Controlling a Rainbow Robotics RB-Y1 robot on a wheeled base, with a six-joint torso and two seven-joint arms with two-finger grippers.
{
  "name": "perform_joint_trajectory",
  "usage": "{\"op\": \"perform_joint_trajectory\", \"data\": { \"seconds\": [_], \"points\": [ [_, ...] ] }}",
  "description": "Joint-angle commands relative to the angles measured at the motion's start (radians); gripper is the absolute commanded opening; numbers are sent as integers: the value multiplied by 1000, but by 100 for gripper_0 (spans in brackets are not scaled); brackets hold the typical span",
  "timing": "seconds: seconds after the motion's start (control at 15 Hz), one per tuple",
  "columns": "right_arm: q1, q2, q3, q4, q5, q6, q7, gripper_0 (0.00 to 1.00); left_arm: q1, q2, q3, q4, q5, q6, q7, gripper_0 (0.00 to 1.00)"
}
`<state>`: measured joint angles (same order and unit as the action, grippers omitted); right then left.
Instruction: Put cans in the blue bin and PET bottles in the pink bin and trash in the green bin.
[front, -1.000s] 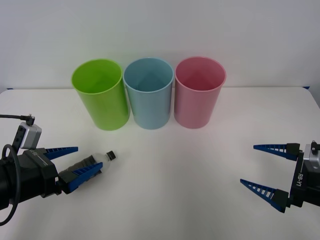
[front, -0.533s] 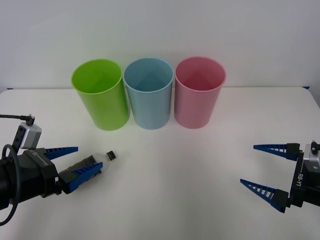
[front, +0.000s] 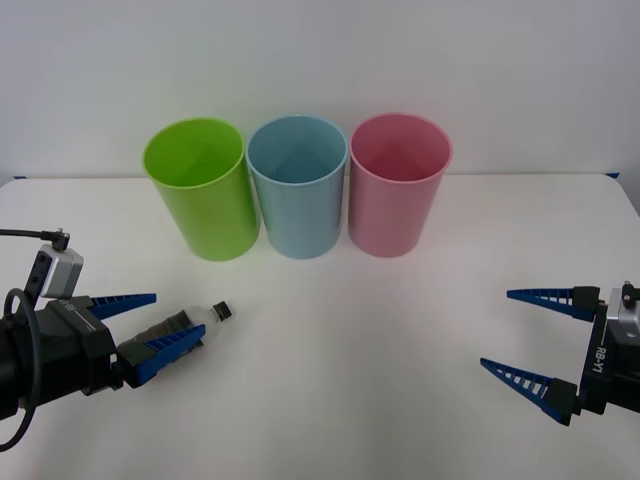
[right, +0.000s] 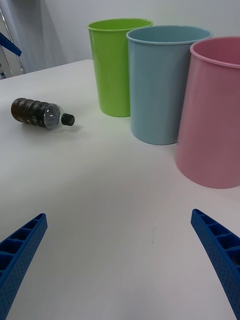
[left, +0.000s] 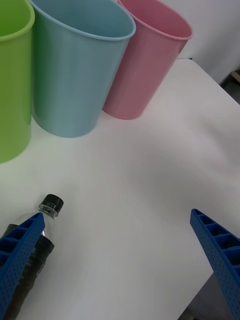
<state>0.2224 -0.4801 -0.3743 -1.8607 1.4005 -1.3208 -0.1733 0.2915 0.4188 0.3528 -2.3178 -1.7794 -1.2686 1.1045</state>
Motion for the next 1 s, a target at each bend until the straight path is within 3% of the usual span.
{"op": "perform_joint_trajectory", "data": {
  "seconds": [0.07, 0.87, 1.0],
  "points": [
    [0, 0, 0, 0, 0, 0, 0, 100, 0, 0, 0, 0, 0, 0, 0, 100],
    [0, 0, 0, 0, 0, 0, 0, 100, 0, 0, -5, -20, -2, -11, 0, 100],
    [0, 0, 0, 0, 0, 0, 0, 100, -5, 29, -14, -43, -3, -3, 0, 100]
  ]
}}
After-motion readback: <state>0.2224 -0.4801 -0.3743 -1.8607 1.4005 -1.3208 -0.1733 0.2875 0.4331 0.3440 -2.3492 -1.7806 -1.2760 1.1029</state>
